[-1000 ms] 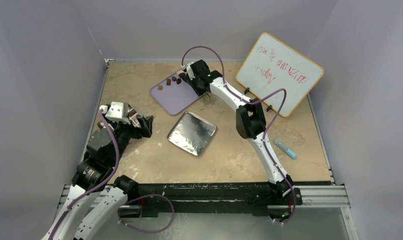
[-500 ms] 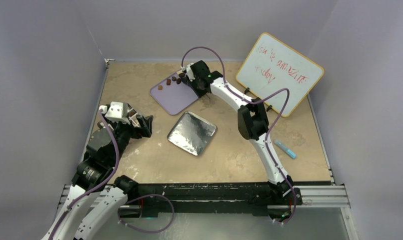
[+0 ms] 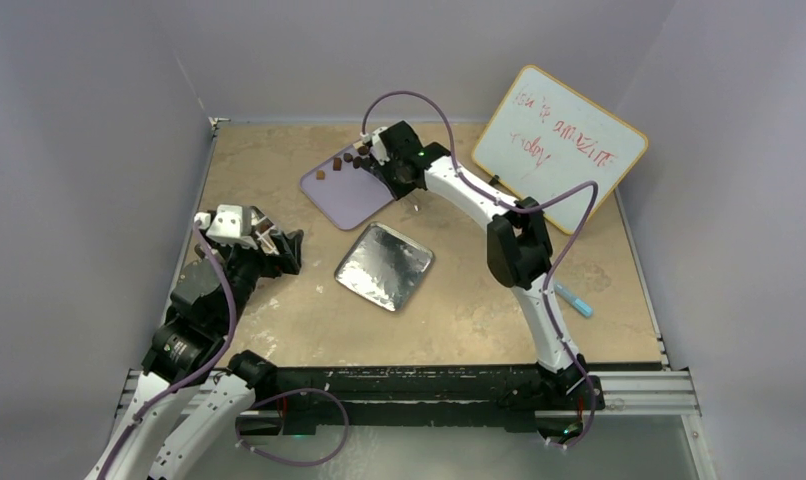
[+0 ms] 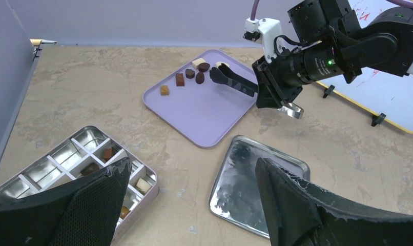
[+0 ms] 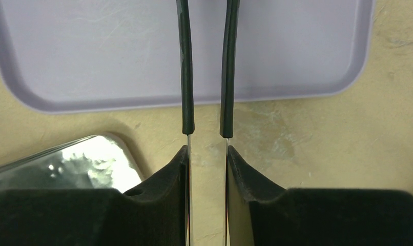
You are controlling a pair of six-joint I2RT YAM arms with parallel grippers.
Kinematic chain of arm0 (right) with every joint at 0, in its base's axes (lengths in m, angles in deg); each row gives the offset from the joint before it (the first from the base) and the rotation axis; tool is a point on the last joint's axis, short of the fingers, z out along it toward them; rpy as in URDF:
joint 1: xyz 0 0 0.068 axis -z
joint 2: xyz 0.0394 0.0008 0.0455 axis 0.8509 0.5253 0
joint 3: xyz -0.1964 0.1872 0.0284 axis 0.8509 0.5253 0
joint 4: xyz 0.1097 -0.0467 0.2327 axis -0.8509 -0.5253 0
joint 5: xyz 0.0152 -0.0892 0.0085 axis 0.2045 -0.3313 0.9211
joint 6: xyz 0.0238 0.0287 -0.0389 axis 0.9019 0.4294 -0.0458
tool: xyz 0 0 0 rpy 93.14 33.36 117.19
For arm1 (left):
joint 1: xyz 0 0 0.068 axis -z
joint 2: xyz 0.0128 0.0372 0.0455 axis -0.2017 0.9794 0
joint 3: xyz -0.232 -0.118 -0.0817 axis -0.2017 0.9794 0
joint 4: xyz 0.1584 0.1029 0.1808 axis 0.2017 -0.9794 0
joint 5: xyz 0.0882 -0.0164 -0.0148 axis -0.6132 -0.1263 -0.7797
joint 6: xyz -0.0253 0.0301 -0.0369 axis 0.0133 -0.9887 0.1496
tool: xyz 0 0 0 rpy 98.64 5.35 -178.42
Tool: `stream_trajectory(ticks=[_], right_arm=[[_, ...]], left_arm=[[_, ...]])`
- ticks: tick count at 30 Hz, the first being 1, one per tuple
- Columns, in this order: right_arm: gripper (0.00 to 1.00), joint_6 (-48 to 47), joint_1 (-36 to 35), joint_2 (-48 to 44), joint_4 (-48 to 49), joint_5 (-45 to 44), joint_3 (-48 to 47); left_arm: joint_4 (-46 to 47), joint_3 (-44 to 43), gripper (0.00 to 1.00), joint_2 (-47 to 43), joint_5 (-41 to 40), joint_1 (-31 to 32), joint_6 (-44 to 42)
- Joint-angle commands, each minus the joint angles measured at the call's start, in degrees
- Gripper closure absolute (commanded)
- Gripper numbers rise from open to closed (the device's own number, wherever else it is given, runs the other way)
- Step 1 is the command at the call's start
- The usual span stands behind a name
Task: Pack the chocolate
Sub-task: Pick up the fake chocolate from the plate.
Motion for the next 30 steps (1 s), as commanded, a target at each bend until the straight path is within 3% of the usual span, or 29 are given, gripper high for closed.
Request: stream_trajectory(ticks=[1, 7, 19, 30], right_arm=[[0.77, 2.98, -1.85, -6.03, 1.37, 1.9, 2.87], [0.76, 5.13, -4.68, -7.94, 3.83, 4.58, 4.02], [0.76, 8.72, -13.73, -3.37, 4.71, 6.53, -4.83], [0.75, 9.87, -17.43, 2.42, 4.82, 5.97, -13.24]], left_arm=[[1.34, -1.34, 0.11, -0.85, -1.34, -0.15, -1.44], [0.43, -3.95, 0.11, -1.9, -1.29, -0.15, -0.82], [-3.16, -10.23, 0.11, -5.99, -0.06, -0.15, 1.78], [-5.07, -13.7, 0.11, -7.31, 0.96, -0.2, 2.95]])
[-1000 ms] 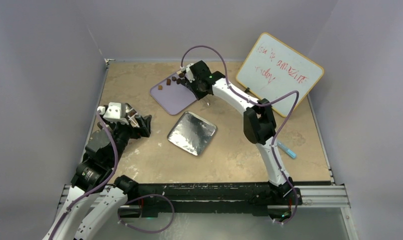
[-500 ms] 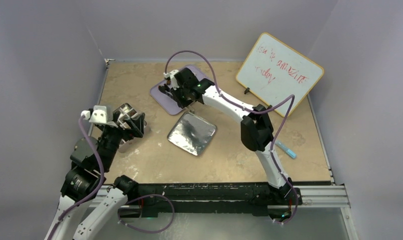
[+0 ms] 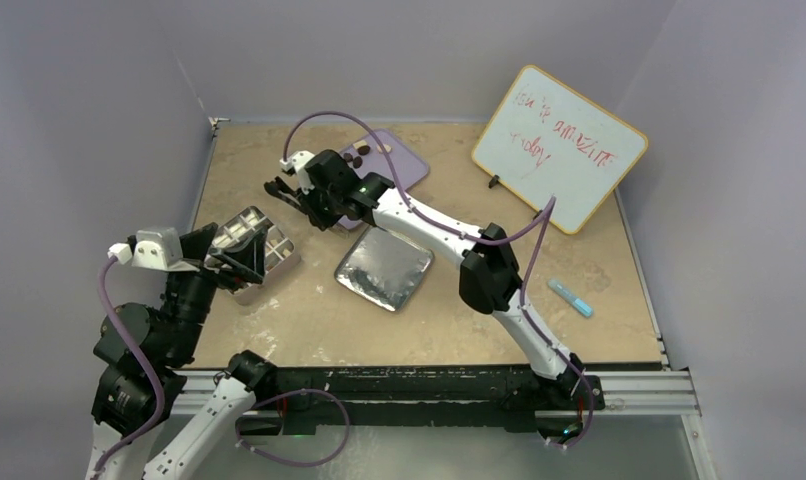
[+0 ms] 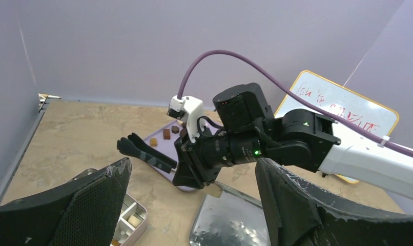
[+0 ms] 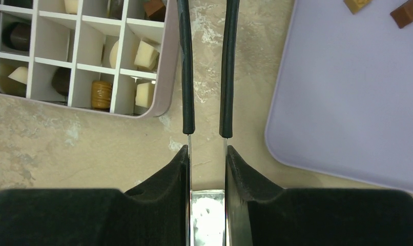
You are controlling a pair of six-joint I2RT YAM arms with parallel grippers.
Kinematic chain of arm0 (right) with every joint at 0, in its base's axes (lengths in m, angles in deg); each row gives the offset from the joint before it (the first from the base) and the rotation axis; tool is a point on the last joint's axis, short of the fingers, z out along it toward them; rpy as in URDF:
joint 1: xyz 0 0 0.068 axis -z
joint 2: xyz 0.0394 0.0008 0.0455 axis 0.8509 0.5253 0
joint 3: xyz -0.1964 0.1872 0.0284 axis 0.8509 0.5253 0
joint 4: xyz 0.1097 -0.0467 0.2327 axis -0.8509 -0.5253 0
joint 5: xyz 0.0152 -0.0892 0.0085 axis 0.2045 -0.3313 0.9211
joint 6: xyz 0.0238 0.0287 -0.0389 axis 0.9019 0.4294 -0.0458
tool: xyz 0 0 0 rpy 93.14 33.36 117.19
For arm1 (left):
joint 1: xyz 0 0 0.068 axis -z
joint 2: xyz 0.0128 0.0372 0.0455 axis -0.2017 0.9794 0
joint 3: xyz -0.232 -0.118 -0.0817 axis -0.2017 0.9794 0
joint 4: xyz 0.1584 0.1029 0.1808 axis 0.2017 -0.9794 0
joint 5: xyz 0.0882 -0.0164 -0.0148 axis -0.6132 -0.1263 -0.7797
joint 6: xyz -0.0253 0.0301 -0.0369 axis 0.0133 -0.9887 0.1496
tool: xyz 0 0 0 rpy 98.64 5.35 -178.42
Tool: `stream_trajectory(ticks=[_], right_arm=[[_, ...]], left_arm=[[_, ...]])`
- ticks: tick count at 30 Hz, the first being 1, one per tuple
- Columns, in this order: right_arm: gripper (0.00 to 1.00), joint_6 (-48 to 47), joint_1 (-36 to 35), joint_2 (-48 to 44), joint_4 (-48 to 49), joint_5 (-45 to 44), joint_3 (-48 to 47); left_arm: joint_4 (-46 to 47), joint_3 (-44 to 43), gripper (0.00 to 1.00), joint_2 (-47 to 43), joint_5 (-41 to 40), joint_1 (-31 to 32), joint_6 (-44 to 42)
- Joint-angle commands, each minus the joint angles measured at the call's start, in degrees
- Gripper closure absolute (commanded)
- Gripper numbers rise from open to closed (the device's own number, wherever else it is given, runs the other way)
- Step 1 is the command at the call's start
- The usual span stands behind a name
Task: Pack the chocolate
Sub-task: Pick up the fake chocolate from the plate, then place the fake chocolate in the packing box.
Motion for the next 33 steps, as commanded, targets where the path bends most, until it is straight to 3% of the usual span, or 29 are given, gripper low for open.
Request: stream_trajectory(ticks=[1, 20, 33], right_arm=[[0.74, 1.58, -0.37, 0.94, 1.7, 0.01, -3.67], [0.74, 3.98, -4.05, 6.22, 5.11, -0.98, -7.43], [0.72, -0.65, -4.45, 8.56, 6.27, -1.86, -8.46]], left_arm=[[-1.37, -2.07, 0.11, -0.12, 1.13, -0.16, 1.16], [-1.91, -3.36, 0.11, -1.92, 1.43, -0.21, 1.73], [-2.17, -2.75, 0.11, -1.38, 1.83, -0.19, 2.03]])
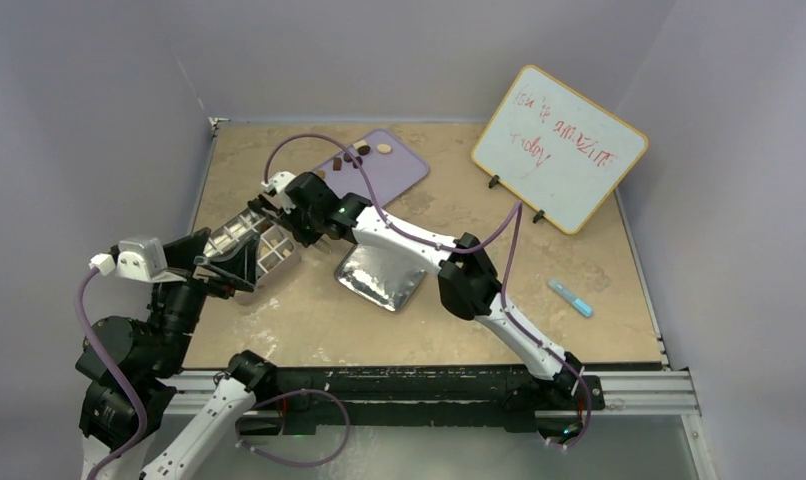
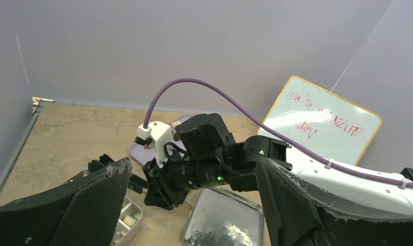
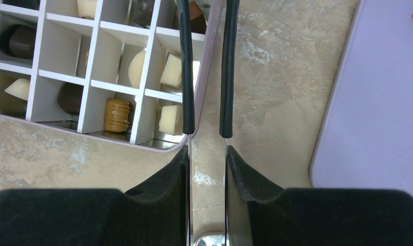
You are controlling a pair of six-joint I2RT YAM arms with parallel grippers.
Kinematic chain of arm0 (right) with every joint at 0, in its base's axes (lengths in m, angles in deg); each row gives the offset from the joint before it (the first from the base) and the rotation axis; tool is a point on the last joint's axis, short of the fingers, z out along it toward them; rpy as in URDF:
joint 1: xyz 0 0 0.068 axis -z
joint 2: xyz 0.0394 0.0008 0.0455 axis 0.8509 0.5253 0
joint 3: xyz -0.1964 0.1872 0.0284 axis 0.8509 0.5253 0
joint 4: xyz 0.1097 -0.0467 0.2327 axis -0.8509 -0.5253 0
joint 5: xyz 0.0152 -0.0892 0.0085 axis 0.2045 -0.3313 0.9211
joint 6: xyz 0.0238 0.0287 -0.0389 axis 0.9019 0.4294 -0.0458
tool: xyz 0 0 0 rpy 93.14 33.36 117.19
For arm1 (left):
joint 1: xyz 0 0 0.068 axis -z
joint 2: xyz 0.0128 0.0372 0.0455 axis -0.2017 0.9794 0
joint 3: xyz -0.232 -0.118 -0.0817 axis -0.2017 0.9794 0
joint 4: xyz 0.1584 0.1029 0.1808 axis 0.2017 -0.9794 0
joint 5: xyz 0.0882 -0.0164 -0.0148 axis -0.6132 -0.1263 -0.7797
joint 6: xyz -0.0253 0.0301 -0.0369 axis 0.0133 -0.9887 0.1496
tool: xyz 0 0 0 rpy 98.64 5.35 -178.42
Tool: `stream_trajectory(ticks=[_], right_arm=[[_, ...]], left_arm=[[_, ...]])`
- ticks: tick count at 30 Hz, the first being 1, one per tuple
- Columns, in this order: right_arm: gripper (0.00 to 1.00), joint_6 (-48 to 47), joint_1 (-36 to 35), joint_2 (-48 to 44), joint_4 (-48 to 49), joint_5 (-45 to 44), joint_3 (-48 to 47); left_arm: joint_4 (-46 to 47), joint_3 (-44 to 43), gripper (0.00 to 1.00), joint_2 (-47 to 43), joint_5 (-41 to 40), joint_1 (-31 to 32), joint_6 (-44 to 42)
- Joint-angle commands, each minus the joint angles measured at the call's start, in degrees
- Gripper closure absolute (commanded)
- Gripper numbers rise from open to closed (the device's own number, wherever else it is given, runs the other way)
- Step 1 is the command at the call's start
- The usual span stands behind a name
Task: Pack the chocolate
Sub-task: Place the fake chocolate in the packing box.
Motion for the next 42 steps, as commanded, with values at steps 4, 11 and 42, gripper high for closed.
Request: stream_trajectory(ticks=[4, 11, 42], right_arm=[[0.72, -1.7, -0.06, 0.33, 4.88, 0.47, -2.31], [0.7, -1.62, -0.16, 1.47, 7.58, 2.21, -2.44], [0.62, -6.72, -0.13, -10.2, 8.74, -1.78, 6.52]], left_arm=[[0.84, 0.94, 0.11, -0.26, 0.35, -0.16, 0.97], [1.19, 1.2, 0.11, -0.1, 0.07, -0.23, 0.62], [0.93, 2.75, 0.11, 0.41, -0.77, -0.17, 0.74]])
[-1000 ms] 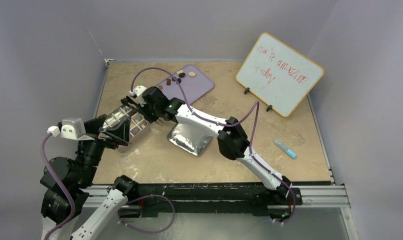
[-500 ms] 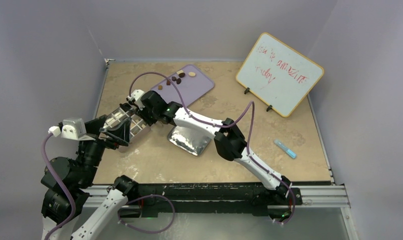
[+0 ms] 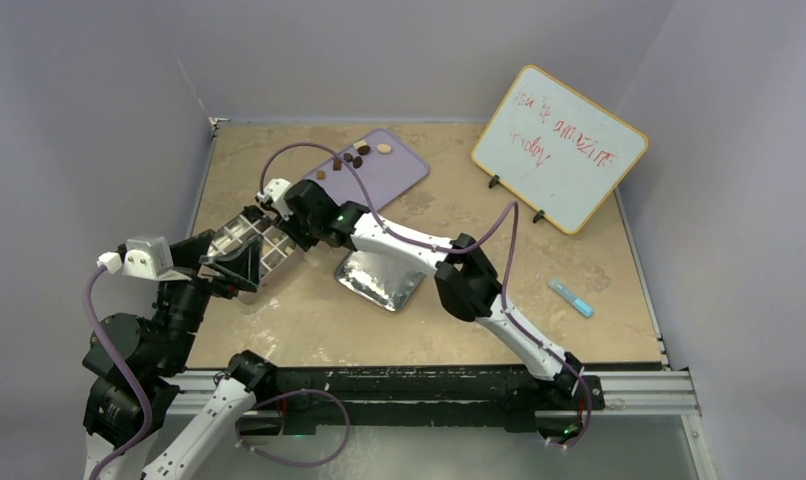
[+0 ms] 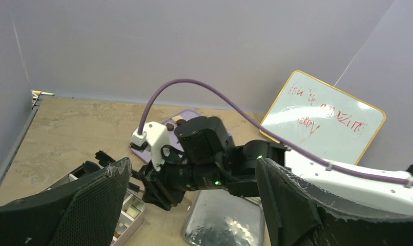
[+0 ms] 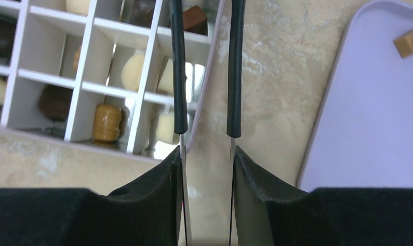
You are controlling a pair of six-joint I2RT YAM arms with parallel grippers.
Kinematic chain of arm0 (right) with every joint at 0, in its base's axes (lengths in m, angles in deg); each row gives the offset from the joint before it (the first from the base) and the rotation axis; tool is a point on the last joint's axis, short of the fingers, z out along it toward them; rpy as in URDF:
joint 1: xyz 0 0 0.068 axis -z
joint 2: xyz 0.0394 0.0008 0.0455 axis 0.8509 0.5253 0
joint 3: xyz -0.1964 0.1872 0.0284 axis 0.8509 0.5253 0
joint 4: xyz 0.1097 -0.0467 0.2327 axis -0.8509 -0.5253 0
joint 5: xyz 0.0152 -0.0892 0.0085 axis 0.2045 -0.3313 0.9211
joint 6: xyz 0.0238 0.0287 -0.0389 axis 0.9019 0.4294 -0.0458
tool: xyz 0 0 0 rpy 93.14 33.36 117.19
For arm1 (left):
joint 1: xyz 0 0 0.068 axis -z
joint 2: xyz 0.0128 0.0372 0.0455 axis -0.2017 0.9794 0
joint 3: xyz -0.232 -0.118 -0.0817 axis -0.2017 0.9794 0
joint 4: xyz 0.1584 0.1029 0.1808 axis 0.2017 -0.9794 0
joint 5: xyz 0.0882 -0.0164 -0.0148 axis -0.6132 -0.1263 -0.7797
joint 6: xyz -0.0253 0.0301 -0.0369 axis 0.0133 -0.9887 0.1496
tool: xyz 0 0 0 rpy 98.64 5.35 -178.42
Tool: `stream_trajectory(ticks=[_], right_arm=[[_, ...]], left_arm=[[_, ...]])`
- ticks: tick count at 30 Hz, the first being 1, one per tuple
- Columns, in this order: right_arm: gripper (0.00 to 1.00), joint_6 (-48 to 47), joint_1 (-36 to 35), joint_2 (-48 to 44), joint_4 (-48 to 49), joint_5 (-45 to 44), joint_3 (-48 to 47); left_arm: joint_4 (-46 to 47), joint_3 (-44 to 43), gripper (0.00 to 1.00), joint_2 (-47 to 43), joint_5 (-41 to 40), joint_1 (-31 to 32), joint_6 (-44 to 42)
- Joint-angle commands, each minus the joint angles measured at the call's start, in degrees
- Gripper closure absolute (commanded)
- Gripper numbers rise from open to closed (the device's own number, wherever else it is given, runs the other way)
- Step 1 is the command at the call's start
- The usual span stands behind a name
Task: Pack the chocolate
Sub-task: Place the fake chocolate in the packing box.
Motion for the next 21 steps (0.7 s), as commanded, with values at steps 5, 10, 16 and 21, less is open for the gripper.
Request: stream_trajectory(ticks=[5, 10, 16, 21], right_arm=[[0.64, 0.37, 1.28, -17.22, -1.86, -1.19, 9.73], [0.64, 2.08, 3.76, -27.68, 0.93, 1.3, 22.19], [0.64, 1.85, 5.02, -40.13, 5.82, 1.15, 36.18], [0.65, 2.37, 5.02, -48.51, 8.74, 2.64, 44.82]], left_arm=[[1.68, 4.65, 0.11, 0.66, -1.12, -0.17, 2.33], [1.97, 8.91, 0.13, 3.74, 3.25, -0.19, 10.14], [4.65, 10.1, 0.14, 10.52, 2.08, -0.17, 17.34], [10.97, 7.58, 0.14, 19.01, 2.67, -0.18, 20.14]])
